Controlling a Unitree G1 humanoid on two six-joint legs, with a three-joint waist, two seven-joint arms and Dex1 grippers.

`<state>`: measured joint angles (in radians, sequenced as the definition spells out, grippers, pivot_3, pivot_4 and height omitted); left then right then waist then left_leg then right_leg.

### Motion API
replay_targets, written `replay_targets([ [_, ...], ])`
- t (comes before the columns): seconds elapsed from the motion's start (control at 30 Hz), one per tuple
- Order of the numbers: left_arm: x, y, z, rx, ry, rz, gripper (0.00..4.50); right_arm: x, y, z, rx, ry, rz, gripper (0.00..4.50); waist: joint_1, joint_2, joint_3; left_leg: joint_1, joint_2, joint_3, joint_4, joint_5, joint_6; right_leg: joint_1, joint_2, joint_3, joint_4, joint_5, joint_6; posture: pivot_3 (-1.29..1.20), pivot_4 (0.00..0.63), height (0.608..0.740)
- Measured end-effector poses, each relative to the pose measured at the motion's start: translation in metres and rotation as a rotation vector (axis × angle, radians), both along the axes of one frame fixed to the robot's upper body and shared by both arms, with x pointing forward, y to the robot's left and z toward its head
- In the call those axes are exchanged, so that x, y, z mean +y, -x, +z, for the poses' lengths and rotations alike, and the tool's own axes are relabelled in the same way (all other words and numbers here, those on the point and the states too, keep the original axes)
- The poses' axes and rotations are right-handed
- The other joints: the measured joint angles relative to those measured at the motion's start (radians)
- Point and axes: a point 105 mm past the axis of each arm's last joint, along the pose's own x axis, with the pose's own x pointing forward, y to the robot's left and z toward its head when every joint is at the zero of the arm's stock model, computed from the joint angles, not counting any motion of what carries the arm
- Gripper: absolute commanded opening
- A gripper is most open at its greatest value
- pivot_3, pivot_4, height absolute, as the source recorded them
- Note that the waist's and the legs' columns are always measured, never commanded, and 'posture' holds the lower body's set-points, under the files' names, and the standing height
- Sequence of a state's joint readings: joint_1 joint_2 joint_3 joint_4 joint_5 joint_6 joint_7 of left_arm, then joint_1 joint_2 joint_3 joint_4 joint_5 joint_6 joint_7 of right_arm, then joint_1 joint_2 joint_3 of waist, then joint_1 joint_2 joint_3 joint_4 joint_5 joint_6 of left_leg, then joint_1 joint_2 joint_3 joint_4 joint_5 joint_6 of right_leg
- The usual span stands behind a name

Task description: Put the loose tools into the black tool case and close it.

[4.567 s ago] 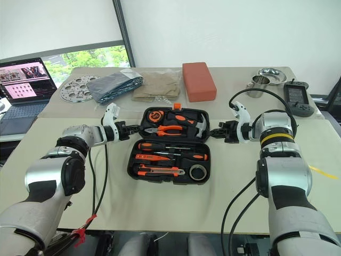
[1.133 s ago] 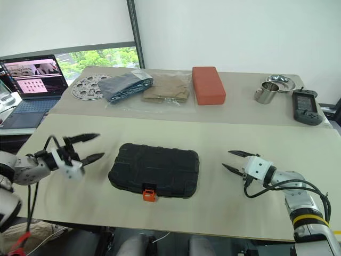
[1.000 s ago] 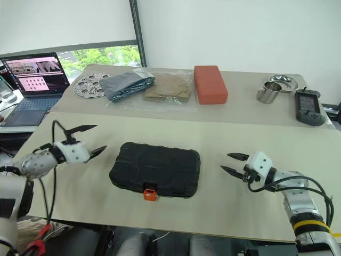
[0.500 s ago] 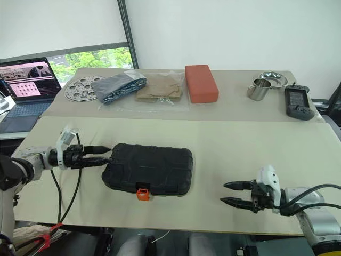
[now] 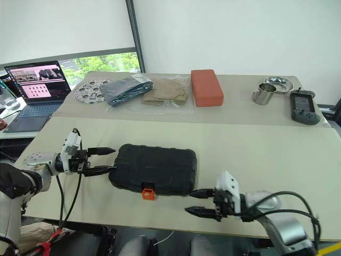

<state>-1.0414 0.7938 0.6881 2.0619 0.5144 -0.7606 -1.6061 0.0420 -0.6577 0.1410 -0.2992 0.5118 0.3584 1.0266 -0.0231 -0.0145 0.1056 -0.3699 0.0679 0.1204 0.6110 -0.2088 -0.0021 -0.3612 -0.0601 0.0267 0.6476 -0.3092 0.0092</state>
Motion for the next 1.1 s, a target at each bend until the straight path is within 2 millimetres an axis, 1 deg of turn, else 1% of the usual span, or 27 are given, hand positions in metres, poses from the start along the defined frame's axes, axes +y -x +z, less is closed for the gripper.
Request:
replay_targets([
  [0.13,-0.011,0.000,-0.008,-0.038,0.033,-0.002,4.44,0.007,-0.040,0.004,-0.074,-0.027,-0.176,2.66,0.008,0.004,-0.003,0.000,-0.001,0.000,0.001,0.001,0.001,0.000,0.000,0.000,0.000,0.001,0.001,0.00,0.150,0.740],
  [0.2,-0.026,0.006,-0.020,-0.014,0.061,-0.040,4.44,0.003,-0.059,0.014,-0.136,-0.047,-0.263,2.66,0.018,0.006,-0.004,-0.007,-0.001,0.000,0.002,0.003,0.003,-0.005,0.000,-0.001,0.000,0.002,0.002,0.00,0.150,0.740],
  [0.27,-0.037,0.005,-0.021,-0.012,0.094,-0.063,4.44,-0.003,-0.071,0.022,-0.204,-0.038,-0.314,2.66,0.032,0.005,-0.005,-0.012,-0.002,0.000,0.005,0.003,0.004,-0.009,0.000,-0.005,0.000,0.003,0.002,0.00,0.150,0.740],
  [0.3,-0.039,0.006,-0.022,-0.008,0.095,-0.074,4.44,-0.005,-0.076,0.024,-0.223,-0.034,-0.335,2.66,0.034,0.004,-0.006,-0.012,-0.002,0.001,0.005,0.003,0.004,-0.009,0.000,-0.006,-0.001,0.003,0.002,0.00,0.150,0.740],
  [0.33,-0.040,0.007,-0.023,-0.001,0.087,-0.091,4.44,-0.010,-0.084,0.026,-0.257,-0.026,-0.383,2.66,0.034,0.004,-0.006,-0.013,-0.002,0.001,0.005,0.003,0.004,-0.009,0.000,-0.007,-0.001,0.003,0.001,0.00,0.150,0.740],
  [0.4,-0.041,0.007,-0.022,-0.017,0.072,-0.101,4.44,-0.017,-0.093,0.026,-0.289,-0.015,-0.444,2.66,0.035,0.005,-0.007,-0.016,-0.002,0.000,0.005,0.003,0.004,-0.008,0.000,-0.007,0.000,0.003,0.001,0.00,0.150,0.740],
  [0.47,-0.037,0.005,-0.018,-0.048,0.056,-0.087,4.44,-0.024,-0.096,0.026,-0.297,-0.015,-0.480,2.66,0.033,0.004,-0.007,-0.018,-0.001,-0.001,0.005,0.003,0.004,-0.009,0.001,-0.009,0.000,0.003,0.001,0.00,0.150,0.740],
  [0.53,-0.028,-0.002,-0.008,-0.084,0.052,-0.036,4.44,-0.028,-0.098,0.029,-0.311,-0.020,-0.502,2.66,0.026,0.003,-0.006,-0.019,0.000,-0.003,0.004,0.003,0.004,-0.011,0.002,-0.010,0.000,0.003,0.000,0.00,0.150,0.740],
  [0.57,-0.020,-0.010,0.006,-0.130,0.054,0.004,4.44,-0.032,-0.099,0.031,-0.317,-0.024,-0.517,2.66,0.022,0.001,-0.005,-0.020,0.000,-0.004,0.004,0.003,0.004,-0.011,0.003,-0.011,0.000,0.003,0.000,0.00,0.150,0.740],
  [0.63,-0.007,-0.026,0.041,-0.240,0.079,0.084,4.44,-0.038,-0.100,0.033,-0.323,-0.033,-0.545,2.66,0.014,-0.003,-0.002,-0.020,0.000,-0.005,0.002,0.003,0.004,-0.011,0.004,-0.012,-0.001,0.003,0.000,0.00,0.150,0.740],
  [0.67,-0.004,-0.034,0.059,-0.297,0.102,0.117,4.44,-0.041,-0.100,0.035,-0.328,-0.035,-0.557,2.66,0.012,-0.003,-0.002,-0.020,0.000,-0.006,0.002,0.003,0.004,-0.010,0.003,-0.012,0.000,0.003,0.000,0.00,0.150,0.740],
  [0.7,-0.005,-0.042,0.079,-0.356,0.136,0.144,4.44,-0.042,-0.099,0.036,-0.331,-0.036,-0.566,2.66,0.012,-0.003,-0.002,-0.019,-0.001,-0.006,0.002,0.003,0.004,-0.010,0.003,-0.012,-0.001,0.003,0.001,0.00,0.150,0.740],
  [0.73,-0.009,-0.050,0.096,-0.408,0.171,0.162,4.44,-0.043,-0.099,0.036,-0.333,-0.037,-0.568,2.66,0.012,-0.003,-0.002,-0.019,-0.001,-0.006,0.002,0.003,0.004,-0.009,0.002,-0.012,-0.001,0.003,0.001,0.00,0.150,0.740],
  [0.77,-0.013,-0.056,0.108,-0.448,0.197,0.183,4.44,-0.042,-0.099,0.037,-0.336,-0.041,-0.570,2.66,0.012,-0.003,-0.002,-0.019,-0.002,-0.005,0.002,0.003,0.004,-0.009,0.002,-0.012,-0.001,0.003,0.001,0.00,0.150,0.740],
  [0.8,-0.020,-0.061,0.116,-0.481,0.216,0.201,4.44,-0.042,-0.100,0.037,-0.336,-0.044,-0.574,2.66,0.012,-0.003,-0.002,-0.019,-0.002,-0.006,0.002,0.003,0.004,-0.009,0.001,-0.012,-0.002,0.003,0.001,0.00,0.150,0.740],
  [0.83,-0.031,-0.068,0.122,-0.513,0.241,0.218,4.44,-0.040,-0.100,0.037,-0.335,-0.053,-0.577,2.66,0.012,-0.003,-0.002,-0.019,-0.002,-0.006,0.002,0.003,0.004,-0.009,0.001,-0.012,-0.002,0.003,0.001,0.00,0.150,0.740],
  [0.9,-0.053,-0.077,0.125,-0.538,0.285,0.245,4.44,-0.038,-0.100,0.038,-0.335,-0.066,-0.580,2.66,0.012,-0.003,-0.002,-0.020,-0.002,-0.007,0.002,0.003,0.004,-0.009,0.001,-0.012,-0.002,0.003,0.001,0.00,0.150,0.740],
  [0.97,-0.070,-0.084,0.122,-0.552,0.301,0.276,4.44,-0.035,-0.101,0.040,-0.341,-0.078,-0.581,2.66,0.008,-0.003,-0.002,-0.019,-0.002,-0.007,0.001,0.003,0.004,-0.009,0.001,-0.011,-0.001,0.003,0.001,0.00,0.150,0.740],
  [1.03,-0.092,-0.086,0.116,-0.605,0.262,0.275,4.44,-0.035,-0.102,0.043,-0.349,-0.089,-0.588,2.66,0.007,-0.004,-0.002,-0.019,-0.002,-0.007,0.000,0.003,0.004,-0.010,0.002,-0.011,-0.001,0.003,0.001,0.00,0.150,0.740],
  [1.07,-0.099,-0.086,0.114,-0.623,0.247,0.265,4.44,-0.034,-0.102,0.045,-0.353,-0.093,-0.587,2.66,0.006,-0.004,-0.002,-0.019,-0.002,-0.007,0.000,0.003,0.004,-0.010,0.002,-0.011,-0.001,0.003,0.001,0.00,0.150,0.740],
  [1.1,-0.112,-0.084,0.110,-0.659,0.224,0.247,4.44,-0.033,-0.101,0.048,-0.363,-0.097,-0.583,2.66,0.006,-0.004,-0.002,-0.019,-0.002,-0.007,0.000,0.003,0.004,-0.010,0.002,-0.011,-0.001,0.003,0.001,0.00,0.150,0.740],
])
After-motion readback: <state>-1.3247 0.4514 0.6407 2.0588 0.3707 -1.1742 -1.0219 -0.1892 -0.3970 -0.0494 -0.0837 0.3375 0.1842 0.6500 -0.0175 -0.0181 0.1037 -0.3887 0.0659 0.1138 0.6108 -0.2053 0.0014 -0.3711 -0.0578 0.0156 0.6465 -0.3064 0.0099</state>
